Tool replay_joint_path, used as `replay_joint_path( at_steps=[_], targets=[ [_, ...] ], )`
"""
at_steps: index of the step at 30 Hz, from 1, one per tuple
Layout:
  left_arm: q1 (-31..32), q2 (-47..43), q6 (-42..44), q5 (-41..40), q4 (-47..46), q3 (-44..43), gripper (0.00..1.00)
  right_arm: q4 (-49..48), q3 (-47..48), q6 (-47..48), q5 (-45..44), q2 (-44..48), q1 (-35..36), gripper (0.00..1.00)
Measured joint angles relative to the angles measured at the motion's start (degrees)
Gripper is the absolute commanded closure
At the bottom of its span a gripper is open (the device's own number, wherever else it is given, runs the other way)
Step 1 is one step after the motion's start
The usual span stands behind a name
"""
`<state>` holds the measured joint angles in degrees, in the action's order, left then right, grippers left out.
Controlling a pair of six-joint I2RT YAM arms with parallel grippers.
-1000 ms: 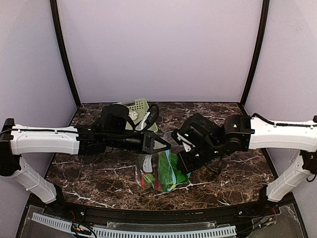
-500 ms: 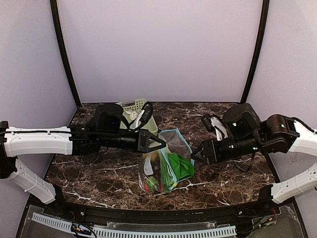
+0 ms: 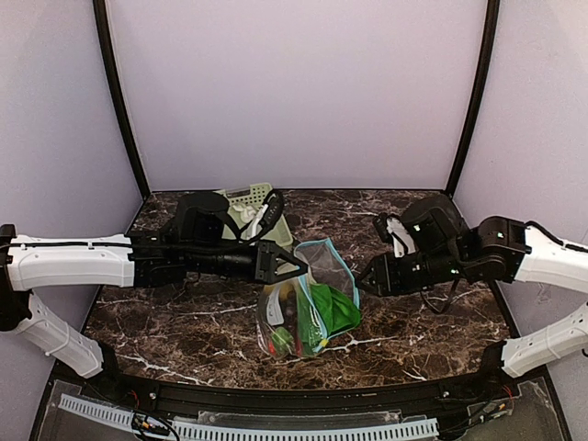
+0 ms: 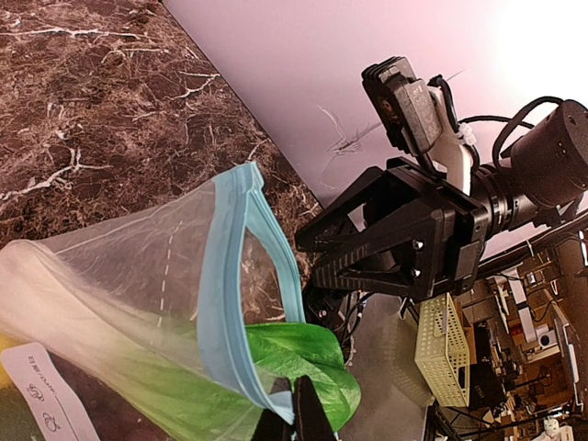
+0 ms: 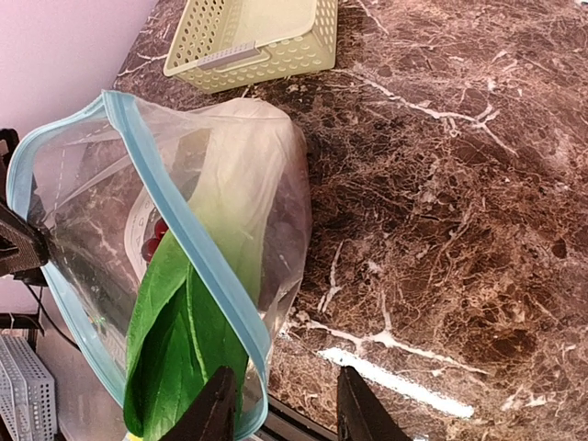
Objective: Place the food in the zip-top bag and seal the zipper
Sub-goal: Adjust the zipper food storage bag at the center of the board.
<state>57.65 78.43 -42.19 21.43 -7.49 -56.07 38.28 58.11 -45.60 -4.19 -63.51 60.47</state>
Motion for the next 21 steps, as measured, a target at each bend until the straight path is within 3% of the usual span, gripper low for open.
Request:
replay_joint_path(
  at_steps=[10, 17, 21],
  targets=[
    [0.0, 0.0, 0.0, 0.0, 0.3, 0.0, 0.99, -4.6, -2.4, 0.7, 4.8, -2.8, -0.2, 0.69],
    [0.0, 0.0, 0.2, 0.0, 0.5, 0.0, 0.99, -6.8, -5.8, 0.3, 8.0, -3.9, -0.3, 1.0],
    [0.0, 0.0, 0.4, 0.0, 0.9, 0.0, 0.99, -7.6, -5.9, 0.5, 10.3, -4.0, -0.3, 1.0]
  ],
)
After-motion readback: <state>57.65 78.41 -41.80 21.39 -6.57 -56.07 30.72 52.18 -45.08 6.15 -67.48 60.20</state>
